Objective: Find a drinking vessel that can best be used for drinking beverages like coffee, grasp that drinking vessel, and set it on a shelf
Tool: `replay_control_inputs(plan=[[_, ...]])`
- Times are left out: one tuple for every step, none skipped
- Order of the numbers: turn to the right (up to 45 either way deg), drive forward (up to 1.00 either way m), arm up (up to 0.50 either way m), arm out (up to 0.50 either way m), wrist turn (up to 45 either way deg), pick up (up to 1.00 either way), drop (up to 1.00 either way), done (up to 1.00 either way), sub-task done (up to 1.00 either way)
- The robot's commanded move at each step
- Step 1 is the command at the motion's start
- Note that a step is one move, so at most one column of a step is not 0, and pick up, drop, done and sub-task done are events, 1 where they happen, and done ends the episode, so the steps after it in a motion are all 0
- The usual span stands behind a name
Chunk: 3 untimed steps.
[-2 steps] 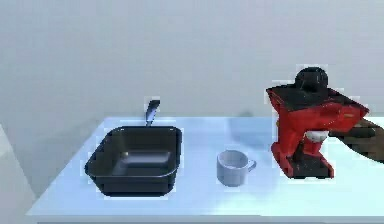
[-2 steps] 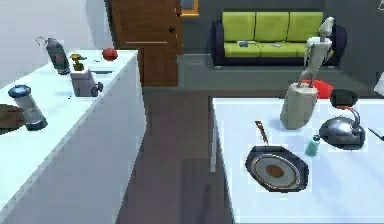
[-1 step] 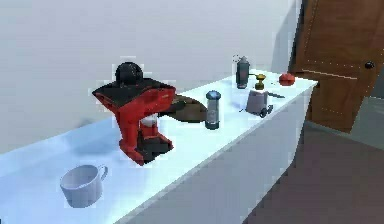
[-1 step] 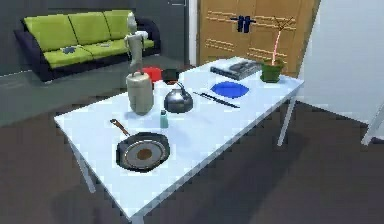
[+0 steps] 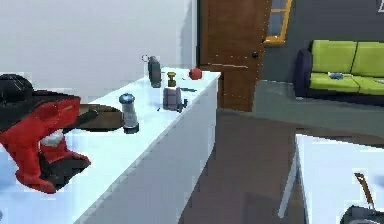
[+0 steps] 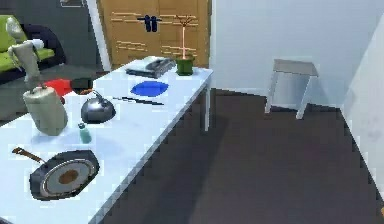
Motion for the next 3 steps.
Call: replay_control_inputs(plan=[[0.0,0.30,0.00,0.00,0.0,0.00,0.00,0.00,0.00],[-45.0,0.00,0.00,0.00,0.0,0.00,0.00,0.00,0.00],[-45.0,0.00,0.00,0.00,0.0,0.00,0.00,0.00,0.00]])
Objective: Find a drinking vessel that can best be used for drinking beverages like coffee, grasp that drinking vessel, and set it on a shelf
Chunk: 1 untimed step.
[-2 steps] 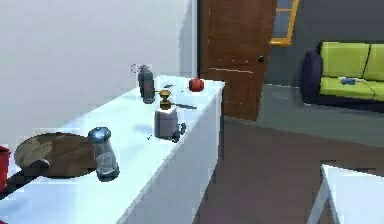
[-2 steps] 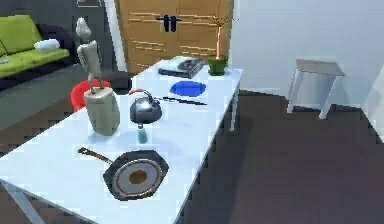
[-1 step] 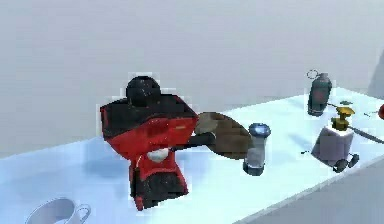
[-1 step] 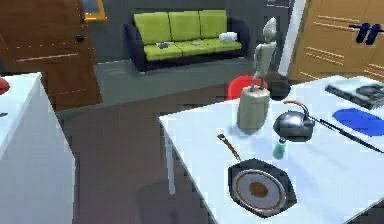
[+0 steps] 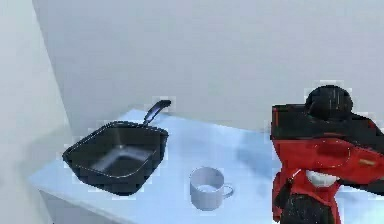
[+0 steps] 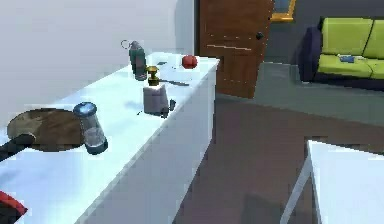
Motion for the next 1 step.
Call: replay_control_inputs(plan=[[-45.0,0.00,0.00,0.00,0.0,0.00,0.00,0.00,0.00]])
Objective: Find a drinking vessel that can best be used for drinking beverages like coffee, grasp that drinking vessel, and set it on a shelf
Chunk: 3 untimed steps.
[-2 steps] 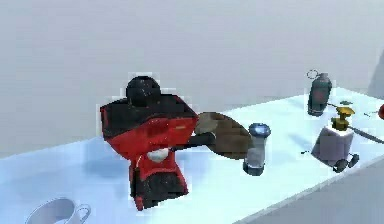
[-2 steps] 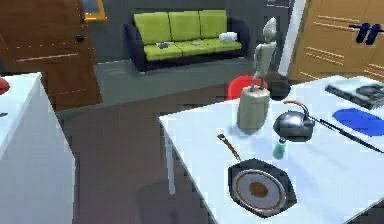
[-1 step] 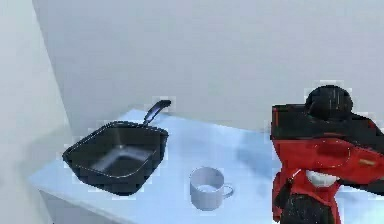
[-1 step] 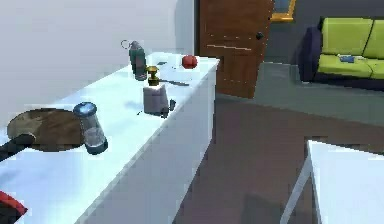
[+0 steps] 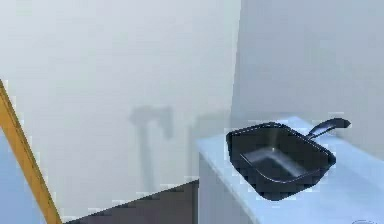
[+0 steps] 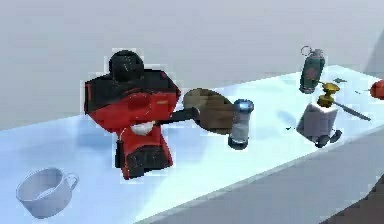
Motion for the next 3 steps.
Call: replay_control_inputs(plan=[[-33.0,0.00,0.00,0.00,0.0,0.00,0.00,0.00,0.00],[0.0,0.00,0.50,0.00,0.0,0.00,0.00,0.00,0.00],[0.0,0.00,0.38,0.00,0.0,0.00,0.00,0.00,0.00]])
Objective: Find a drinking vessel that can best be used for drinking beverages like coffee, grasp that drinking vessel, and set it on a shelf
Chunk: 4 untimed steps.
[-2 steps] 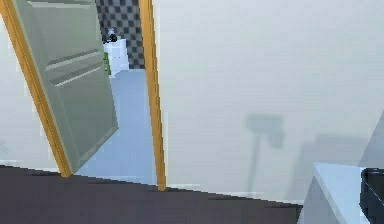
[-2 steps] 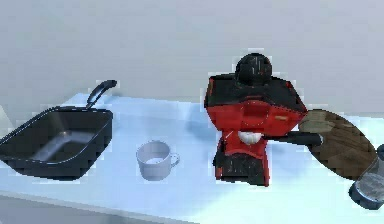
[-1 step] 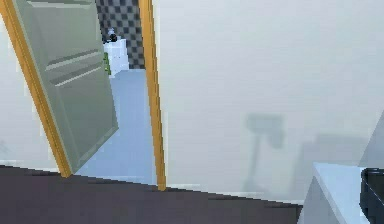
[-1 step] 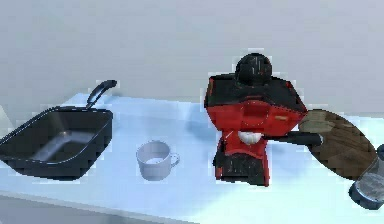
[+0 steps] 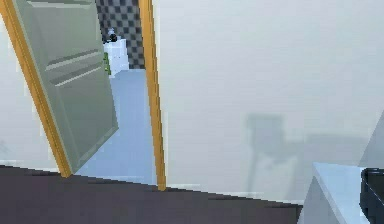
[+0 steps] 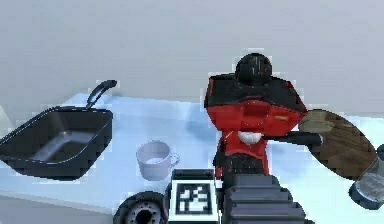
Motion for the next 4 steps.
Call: replay_control_inputs(plan=[[0.0,0.00,0.00,0.12,0.0,0.00,0.00,0.00,0.00],[0.0,0.00,0.00,0.00,45.0,0.00,0.00,0.00,0.00],[0.0,0.00,0.00,0.00,45.0,0.00,0.00,0.00,0.00],[0.0,0.00,0.00,0.00,45.0,0.00,0.00,0.00,0.00]])
